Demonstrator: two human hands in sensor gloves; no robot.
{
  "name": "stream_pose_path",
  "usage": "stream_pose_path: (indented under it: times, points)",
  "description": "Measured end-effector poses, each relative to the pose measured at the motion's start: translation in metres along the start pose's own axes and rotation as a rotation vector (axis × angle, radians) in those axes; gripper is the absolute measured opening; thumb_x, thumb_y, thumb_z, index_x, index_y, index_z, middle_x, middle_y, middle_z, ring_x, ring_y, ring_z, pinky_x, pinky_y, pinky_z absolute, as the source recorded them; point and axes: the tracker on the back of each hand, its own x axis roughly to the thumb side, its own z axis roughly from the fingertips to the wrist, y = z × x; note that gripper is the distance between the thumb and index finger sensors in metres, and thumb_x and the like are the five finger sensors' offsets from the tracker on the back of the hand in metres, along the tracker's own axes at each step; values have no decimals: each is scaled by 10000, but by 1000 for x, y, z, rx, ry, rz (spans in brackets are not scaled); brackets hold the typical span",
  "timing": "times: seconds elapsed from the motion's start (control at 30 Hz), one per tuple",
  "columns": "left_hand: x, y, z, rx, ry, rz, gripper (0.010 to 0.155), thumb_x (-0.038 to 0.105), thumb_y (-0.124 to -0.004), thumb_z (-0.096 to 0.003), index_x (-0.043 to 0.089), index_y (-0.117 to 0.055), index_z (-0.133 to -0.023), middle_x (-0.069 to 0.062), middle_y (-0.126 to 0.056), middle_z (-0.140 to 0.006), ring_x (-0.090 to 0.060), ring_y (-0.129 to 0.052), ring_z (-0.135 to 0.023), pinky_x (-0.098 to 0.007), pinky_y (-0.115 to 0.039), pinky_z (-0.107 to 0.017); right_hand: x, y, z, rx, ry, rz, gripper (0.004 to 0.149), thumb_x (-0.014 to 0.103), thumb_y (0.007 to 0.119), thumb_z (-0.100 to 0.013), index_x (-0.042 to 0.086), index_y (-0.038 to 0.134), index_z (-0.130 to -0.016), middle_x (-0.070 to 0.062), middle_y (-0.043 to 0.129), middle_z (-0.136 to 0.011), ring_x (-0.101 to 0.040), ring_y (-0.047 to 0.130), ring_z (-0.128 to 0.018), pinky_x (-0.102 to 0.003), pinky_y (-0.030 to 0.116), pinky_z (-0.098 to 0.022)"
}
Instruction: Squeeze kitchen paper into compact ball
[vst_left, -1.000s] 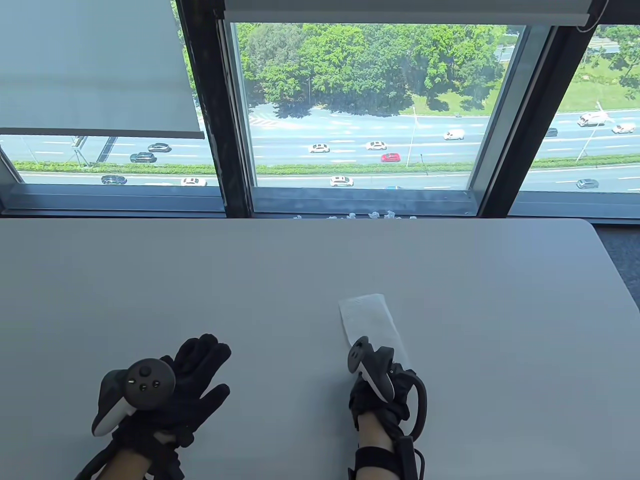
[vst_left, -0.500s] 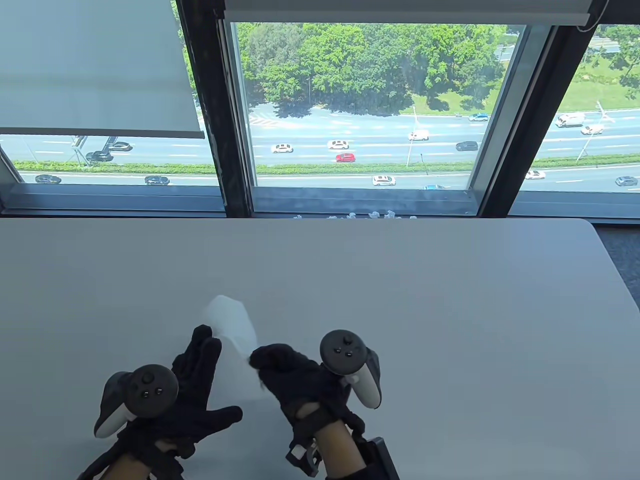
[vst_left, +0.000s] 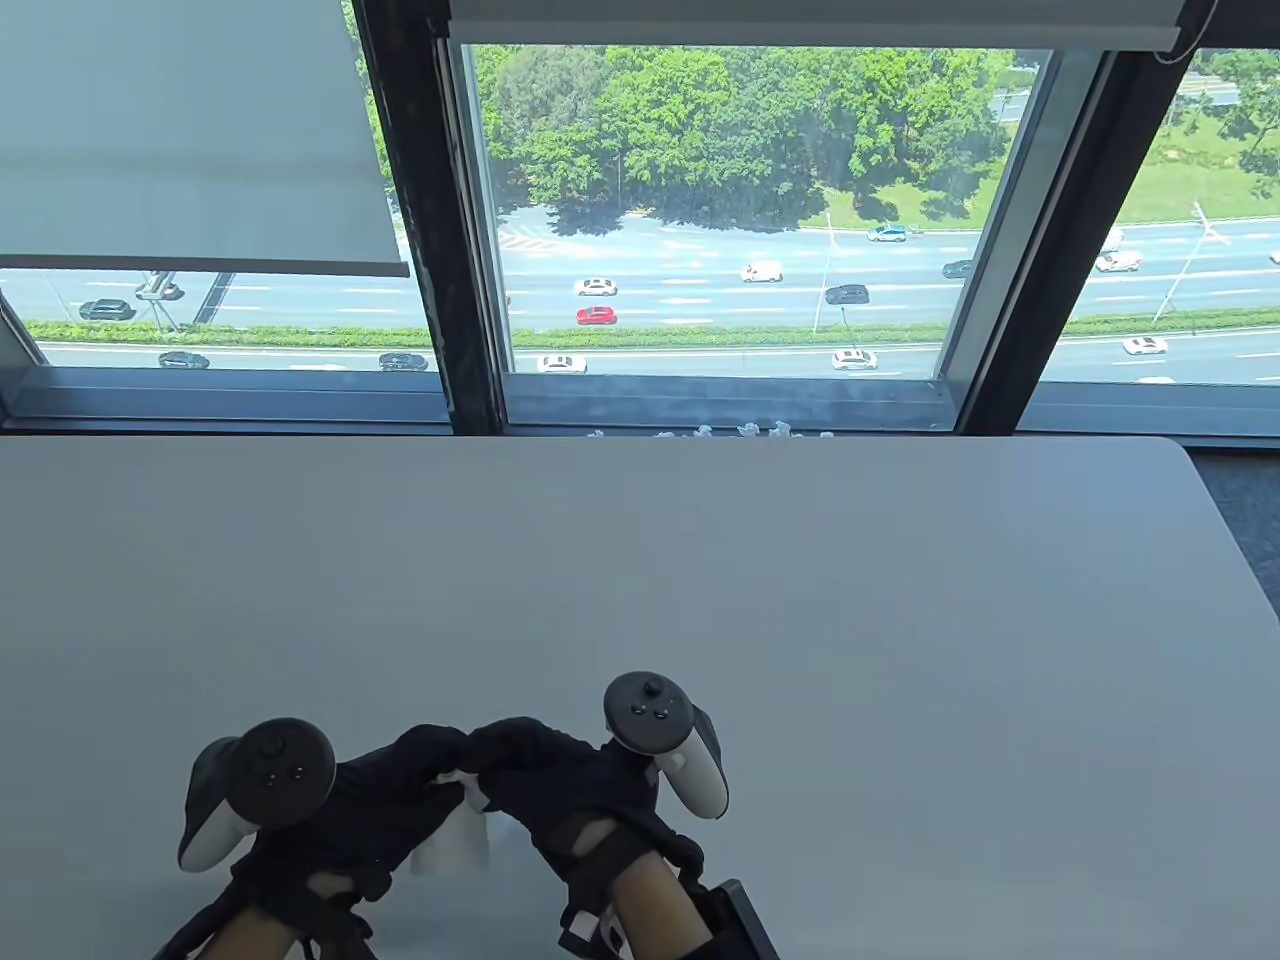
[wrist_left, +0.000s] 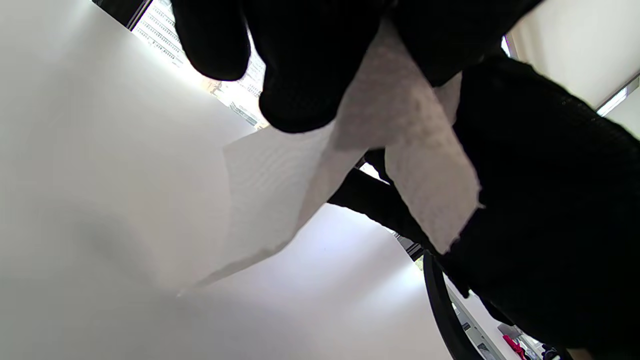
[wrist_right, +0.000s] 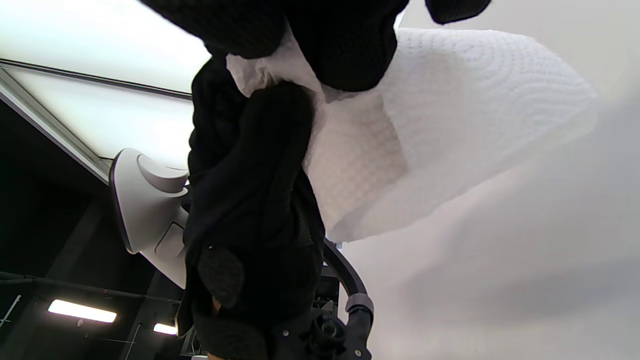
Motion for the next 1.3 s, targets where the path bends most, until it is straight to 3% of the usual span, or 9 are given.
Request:
stream_pose_path:
  times: [0.1,0.2,0.33,0.5,0.6,0.7,0.97,1.07,1.3]
  points:
    - [2,0,1,33,17,-57,501,485,-800,-559,432,-584,-1008,168,-868,-872,-57,-952,-676,-458,-667,-821,-3,-1,4,-91,68,-11,657,625,635,-576,384,316,-1097,29,415,-1124,-202,598,-1047,-584,459,-809]
    - [6,-3,2,50,15,-112,501,491,-798,-565,453,-573,-1010,182,-853,-893,-52,-941,-712,-457,-642,-843,-15,10,-5,150,116,-114,952,733,612,-531,253,25,-1107,-142,189,-1141,-383,515,-1085,-615,493,-766]
    - [9,-9,1,43,28,-231,502,491,-820,-552,483,-592,-1000,216,-852,-907,-31,-933,-761,-452,-627,-866,-19,20,-12,117,158,-113,767,594,624,-596,230,200,-1121,-88,470,-1099,-197,803,-944,-482,635,-756]
    - [7,-15,-2,-74,-38,-59,783,620,-894,-471,544,-424,-1093,229,-687,-1079,-67,-742,-1033,-510,-504,-909,-19,1,-4,-125,203,8,453,402,658,-618,343,485,-1033,73,723,-954,-19,950,-695,-433,644,-771]
    - [11,-22,0,-77,-47,-182,1061,687,-931,-392,651,-109,-1064,268,-227,-1267,-69,-455,-1219,-533,-408,-944,-21,-10,0,-140,183,-88,375,398,639,-619,385,532,-979,93,729,-936,-30,935,-667,-441,626,-776]
    - [12,-25,-1,-90,-39,-225,1169,691,-947,-368,660,48,-982,272,60,-1229,-81,-230,-1276,-532,-317,-966,-21,-8,-2,-62,145,-143,364,402,629,-616,389,540,-968,101,739,-919,-39,928,-662,-445,613,-779]
    - [14,-19,1,5,23,-294,877,616,-965,-397,584,-396,-1064,216,-269,-1240,-42,-499,-1159,-513,-397,-945,-21,11,-10,72,158,-100,515,421,601,-614,298,409,-1076,111,686,-958,-60,862,-782,-480,551,-799]
    - [12,-13,1,70,63,-277,511,579,-875,-482,465,-692,-945,231,-641,-1089,-23,-732,-1001,-491,-513,-914,-23,15,-11,120,145,-86,742,588,553,-601,267,132,-1121,26,482,-1100,-179,693,-1001,-538,471,-806]
    - [8,-16,-3,21,78,-272,496,560,-893,-481,423,-733,-930,174,-775,-992,-59,-844,-887,-508,-581,-868,-22,26,-16,177,175,16,895,673,591,-576,236,16,-1105,-63,363,-1138,-266,608,-1058,-568,457,-794]
